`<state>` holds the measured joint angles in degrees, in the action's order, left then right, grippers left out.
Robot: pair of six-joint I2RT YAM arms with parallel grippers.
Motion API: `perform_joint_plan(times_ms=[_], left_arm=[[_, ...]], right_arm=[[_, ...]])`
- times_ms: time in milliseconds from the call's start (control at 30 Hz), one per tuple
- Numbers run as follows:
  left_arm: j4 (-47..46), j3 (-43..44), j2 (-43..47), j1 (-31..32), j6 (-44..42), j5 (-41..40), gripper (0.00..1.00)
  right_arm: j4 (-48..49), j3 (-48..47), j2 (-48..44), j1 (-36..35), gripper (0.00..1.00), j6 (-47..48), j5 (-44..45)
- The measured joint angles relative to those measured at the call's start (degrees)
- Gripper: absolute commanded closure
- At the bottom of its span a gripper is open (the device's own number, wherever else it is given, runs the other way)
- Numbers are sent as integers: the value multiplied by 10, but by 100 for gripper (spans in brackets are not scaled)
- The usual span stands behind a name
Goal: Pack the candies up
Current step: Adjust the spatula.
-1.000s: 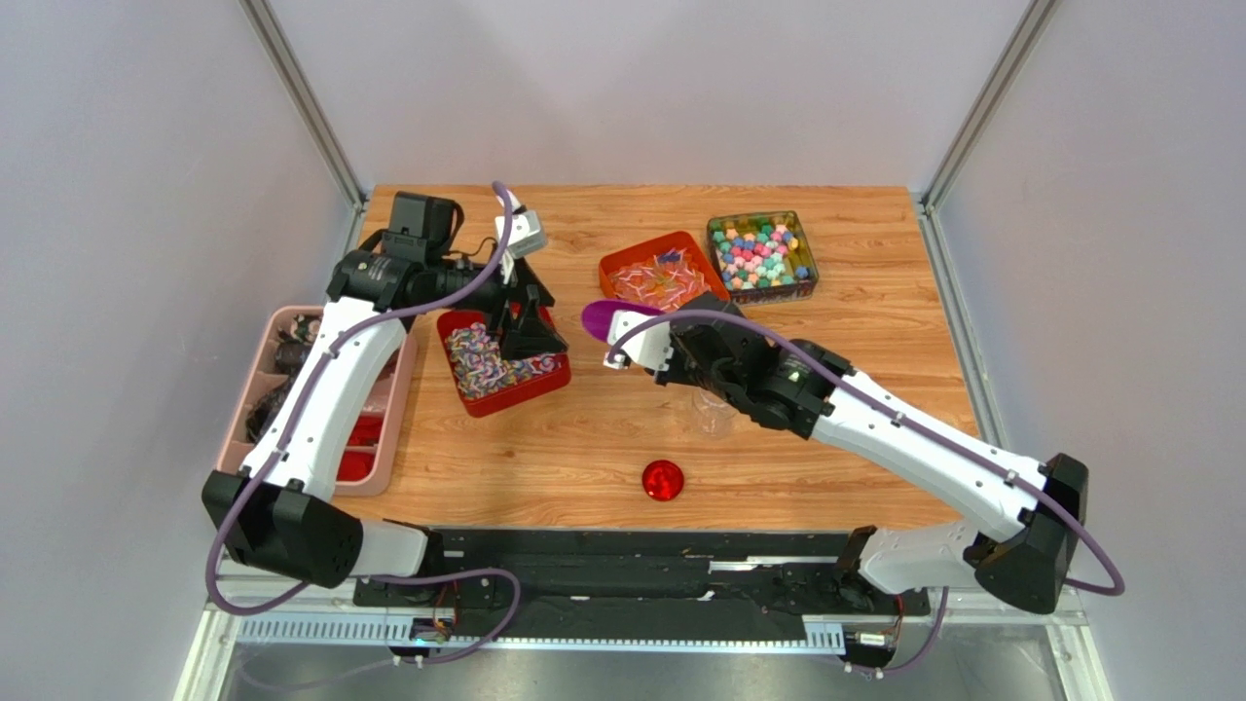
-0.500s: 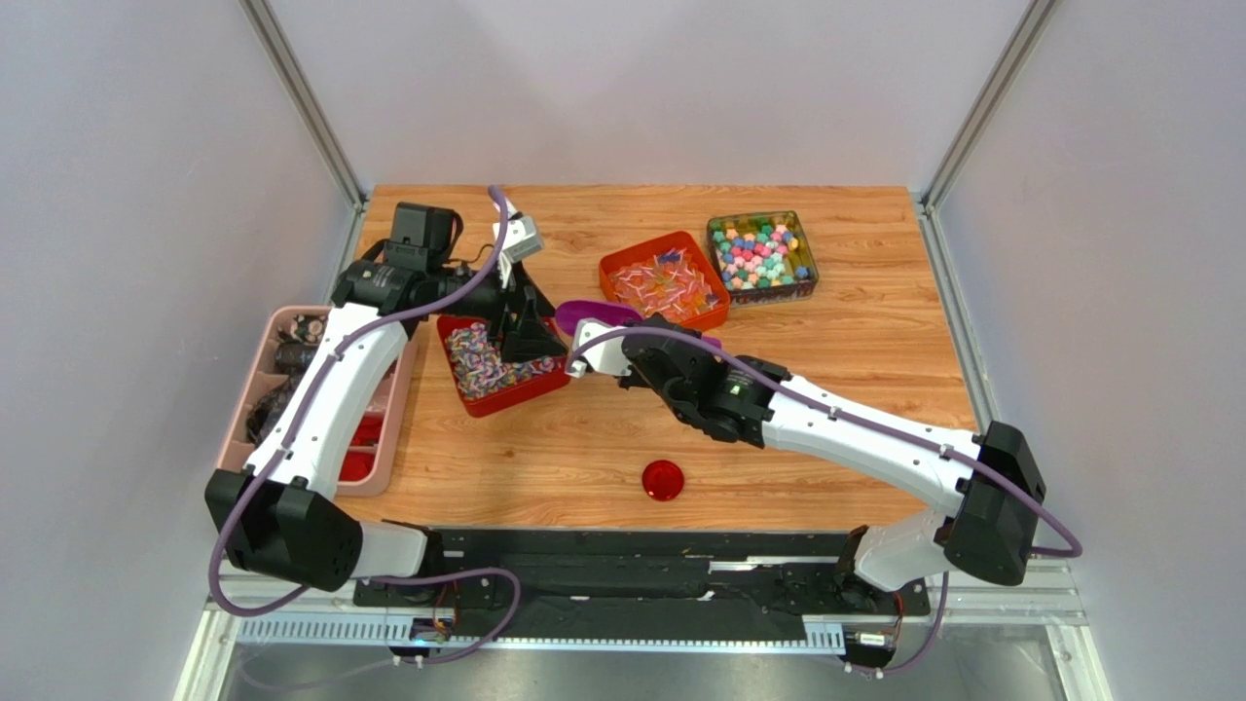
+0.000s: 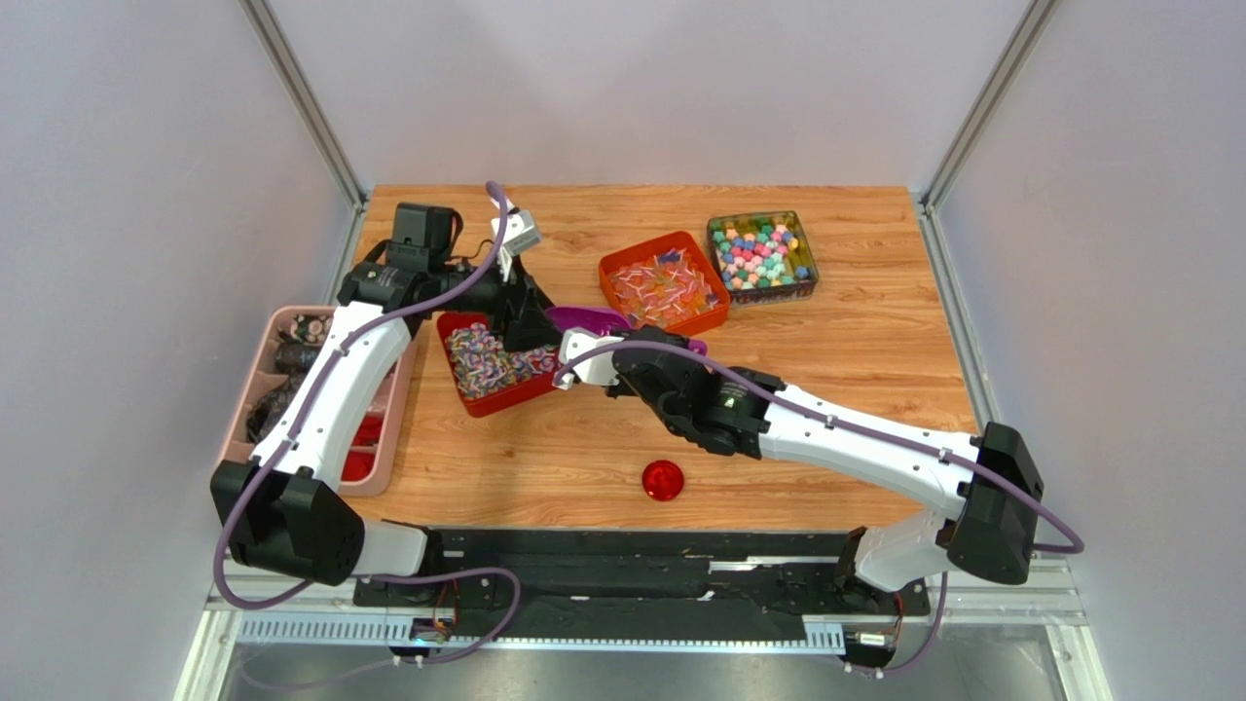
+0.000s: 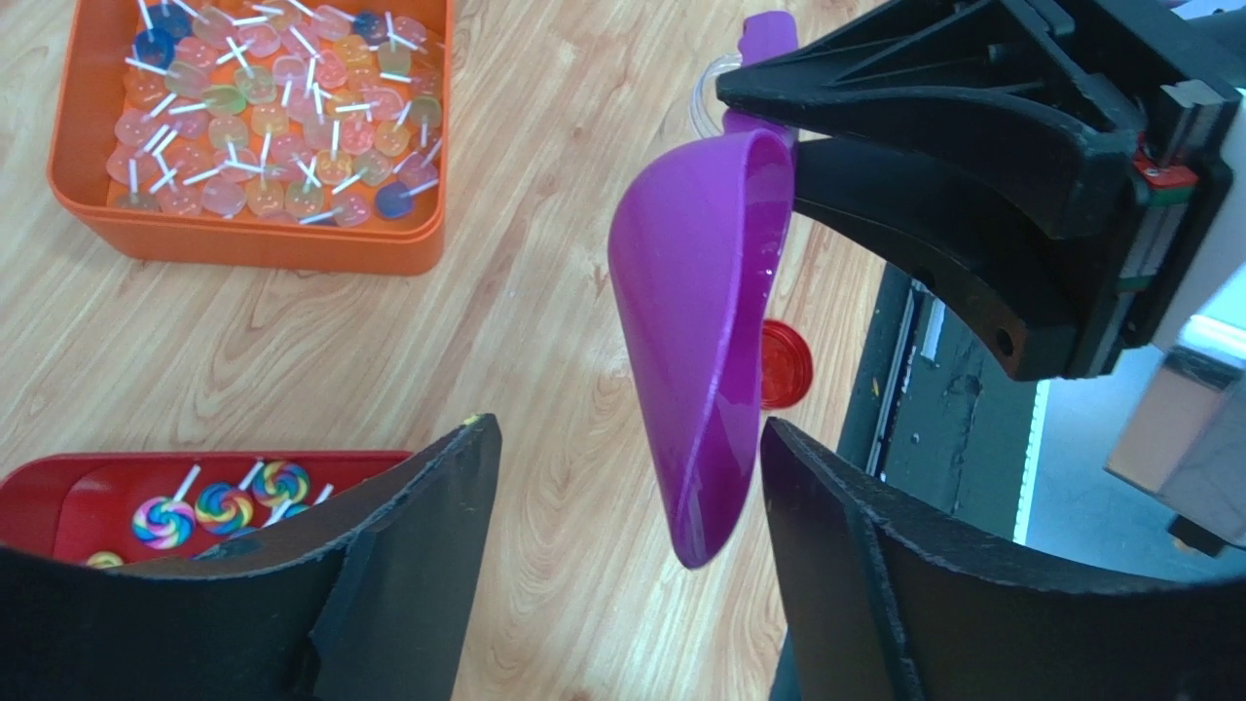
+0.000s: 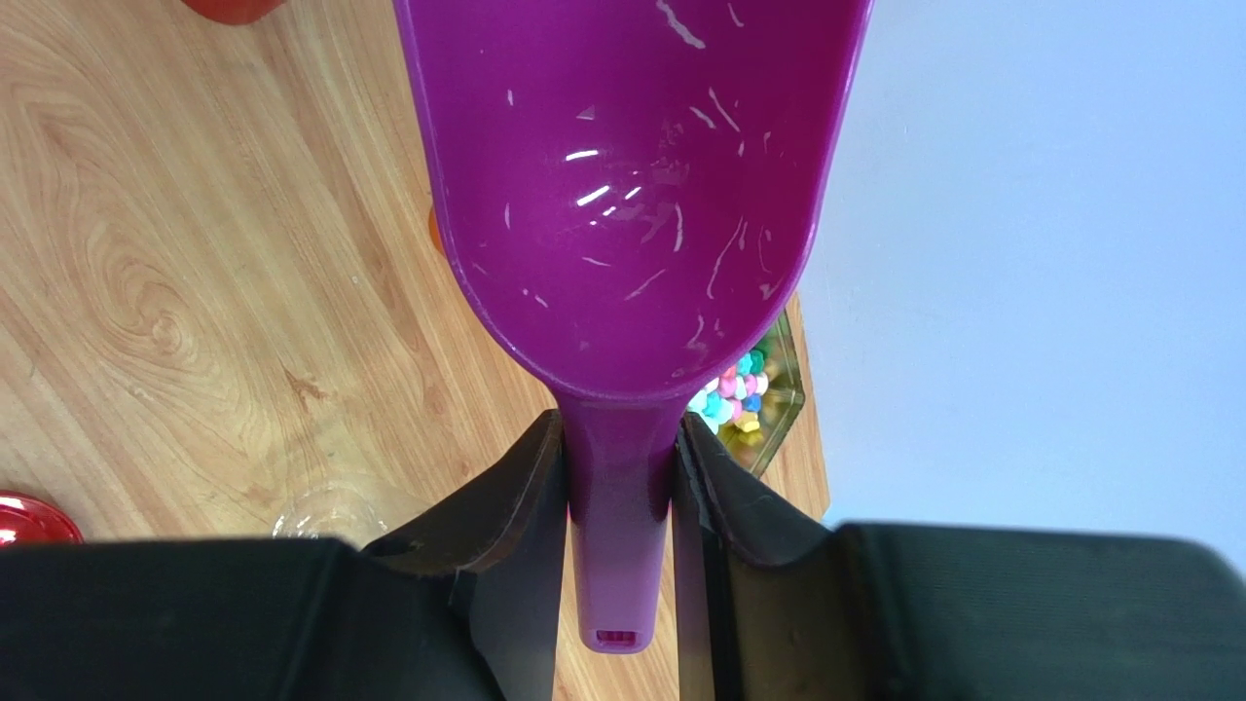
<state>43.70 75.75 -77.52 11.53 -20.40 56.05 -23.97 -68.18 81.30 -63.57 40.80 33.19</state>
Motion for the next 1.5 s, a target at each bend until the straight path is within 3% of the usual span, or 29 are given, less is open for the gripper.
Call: perform_joint_plan(times_ms=[267,400,500,633,767,867,900,1100,1267,1500], left_arm=[[-9,-1,-3,0,8,0,44],[-10,-1,-4,0,10,1,58],[-11,-3,-4,0,10,2,71],[-14,-5,-7,0,6,-1,100],[-16,-6,-13,-2,4,2,100],[-13,-6,-13,-2,3,5,100],[-12,-7,-13,-2,3,8,100],[-6,-7,-14,-3,0,17,100],[-1,-7,-14,-3,-5,26,100],[8,-7,-39,-3,-5,49,100]], right_arm=[[9,0,1,-13,100,0,9],[10,0,3,-20,100,-1,14],[15,0,10,-24,100,-5,20],[21,0,16,-26,100,-7,28],[19,-2,16,-28,96,-14,28],[-8,-15,16,-27,78,-27,16],[-22,-23,16,-26,62,-33,9],[-89,-57,-10,1,40,-60,-98],[-109,-57,-59,35,38,-72,-181],[-74,-14,-83,38,43,-69,-199]])
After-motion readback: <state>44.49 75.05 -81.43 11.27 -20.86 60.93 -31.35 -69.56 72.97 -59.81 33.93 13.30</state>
